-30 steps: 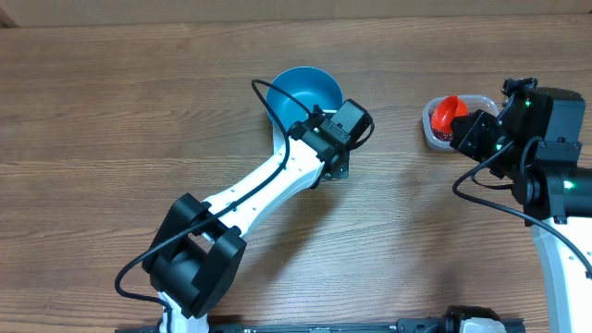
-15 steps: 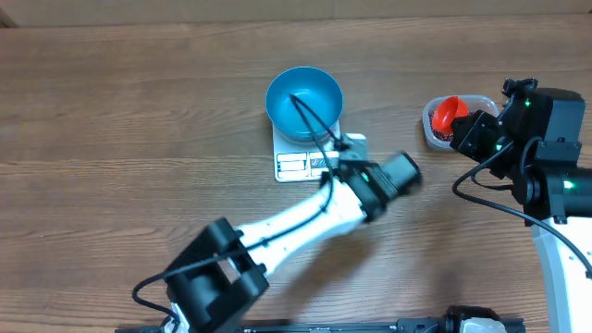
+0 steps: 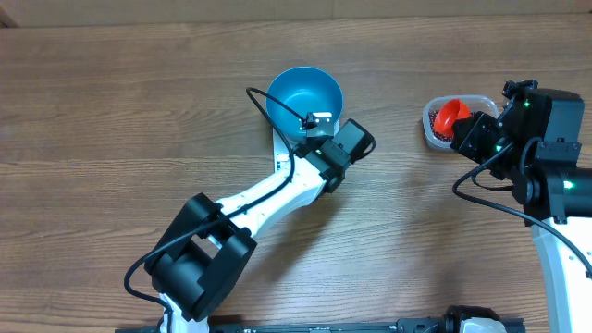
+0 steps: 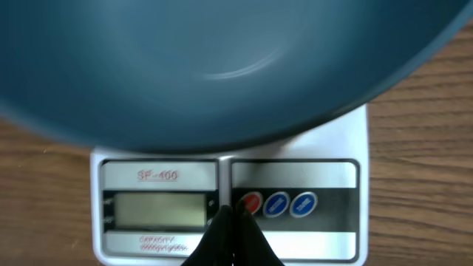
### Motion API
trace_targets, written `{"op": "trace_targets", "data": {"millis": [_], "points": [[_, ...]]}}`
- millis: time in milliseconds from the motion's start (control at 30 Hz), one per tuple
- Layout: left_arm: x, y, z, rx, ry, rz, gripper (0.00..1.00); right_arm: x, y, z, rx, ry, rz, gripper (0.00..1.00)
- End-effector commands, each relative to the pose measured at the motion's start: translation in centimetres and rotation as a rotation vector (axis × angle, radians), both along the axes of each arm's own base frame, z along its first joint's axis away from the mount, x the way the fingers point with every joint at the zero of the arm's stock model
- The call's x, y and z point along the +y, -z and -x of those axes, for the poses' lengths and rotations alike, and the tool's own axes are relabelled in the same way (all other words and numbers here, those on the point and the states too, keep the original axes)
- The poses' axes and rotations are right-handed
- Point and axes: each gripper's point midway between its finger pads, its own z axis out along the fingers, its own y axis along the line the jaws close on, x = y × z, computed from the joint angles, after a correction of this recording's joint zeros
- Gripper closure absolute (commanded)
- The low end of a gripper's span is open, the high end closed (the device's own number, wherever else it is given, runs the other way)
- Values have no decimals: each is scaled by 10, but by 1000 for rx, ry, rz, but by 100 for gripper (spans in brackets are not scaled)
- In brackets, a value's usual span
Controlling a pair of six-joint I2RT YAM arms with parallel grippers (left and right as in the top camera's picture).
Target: Scoop item into bowl and weigh 150g on scale
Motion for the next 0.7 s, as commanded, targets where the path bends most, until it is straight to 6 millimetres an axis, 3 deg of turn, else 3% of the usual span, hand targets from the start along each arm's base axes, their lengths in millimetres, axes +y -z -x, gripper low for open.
{"op": "trace_targets", "data": {"millis": [0, 667], "points": [[-10, 6, 2, 51, 187, 17, 96, -4, -8, -3, -24, 10, 15, 96], [0, 29, -3, 52, 133, -17, 96, -4, -8, -3, -24, 10, 15, 96]]}}
